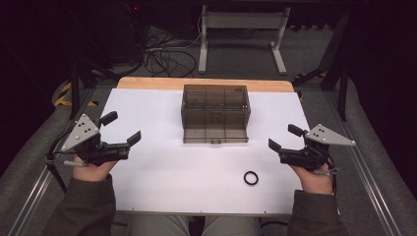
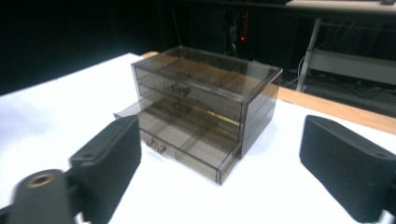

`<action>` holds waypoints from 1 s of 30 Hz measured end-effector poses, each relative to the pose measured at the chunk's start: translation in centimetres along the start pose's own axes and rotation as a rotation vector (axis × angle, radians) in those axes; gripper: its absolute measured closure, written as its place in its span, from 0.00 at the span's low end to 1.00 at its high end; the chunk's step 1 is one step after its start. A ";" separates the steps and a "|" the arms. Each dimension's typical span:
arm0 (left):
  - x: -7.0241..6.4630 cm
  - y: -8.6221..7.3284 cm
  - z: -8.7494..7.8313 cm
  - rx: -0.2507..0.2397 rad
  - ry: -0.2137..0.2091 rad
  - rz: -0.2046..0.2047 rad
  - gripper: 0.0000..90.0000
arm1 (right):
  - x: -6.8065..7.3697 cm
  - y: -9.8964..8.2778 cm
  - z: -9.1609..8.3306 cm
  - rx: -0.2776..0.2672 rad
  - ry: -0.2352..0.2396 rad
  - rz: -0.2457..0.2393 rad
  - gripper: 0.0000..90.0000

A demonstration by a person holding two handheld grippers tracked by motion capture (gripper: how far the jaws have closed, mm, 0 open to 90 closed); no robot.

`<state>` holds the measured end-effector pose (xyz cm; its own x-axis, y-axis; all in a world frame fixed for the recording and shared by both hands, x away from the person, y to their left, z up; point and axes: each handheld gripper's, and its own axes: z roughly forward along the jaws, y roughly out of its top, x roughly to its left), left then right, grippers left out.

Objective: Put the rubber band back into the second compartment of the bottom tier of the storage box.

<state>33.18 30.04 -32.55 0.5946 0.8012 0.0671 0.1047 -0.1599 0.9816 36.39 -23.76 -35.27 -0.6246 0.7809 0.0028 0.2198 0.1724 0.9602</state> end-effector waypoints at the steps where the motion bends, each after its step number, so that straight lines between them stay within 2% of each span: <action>1: 0.0 0.0 0.0 0.000 0.000 0.000 0.06 | 0.0 -0.3 0.1 0.023 0.001 -0.001 0.22; 4: 0.0 0.0 0.0 0.003 -0.003 -0.001 0.06 | 0.0 -0.6 0.3 0.048 0.007 0.007 0.26; 5: 0.0 0.0 0.0 0.004 -0.005 -0.003 0.06 | -0.1 -1.0 0.6 0.084 0.008 0.009 0.31; 6: 0.0 0.0 0.0 0.005 -0.006 -0.003 0.06 | -0.1 -1.0 0.6 0.084 0.008 0.009 0.31; 7: 0.0 0.0 0.0 0.002 -0.006 -0.002 0.06 | -0.1 -1.4 0.8 0.112 0.012 0.014 0.35; 11: -0.2 0.1 0.0 0.002 -0.011 0.000 0.06 | -0.1 -1.8 1.1 0.152 0.028 0.015 0.40; 15: -0.2 0.1 0.0 0.002 -0.013 -0.001 0.06 | 0.0 -2.5 1.7 0.217 0.044 0.004 0.47; 30: -0.2 0.0 0.0 0.004 -0.012 0.000 0.06 | 0.5 -3.9 2.9 0.299 0.072 -0.039 0.52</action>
<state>33.08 29.83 -32.55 0.6038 0.7944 0.0651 0.1076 -0.1622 0.9809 37.41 -22.35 -39.80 -0.6865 0.7272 -0.0025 0.3983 0.3789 0.8354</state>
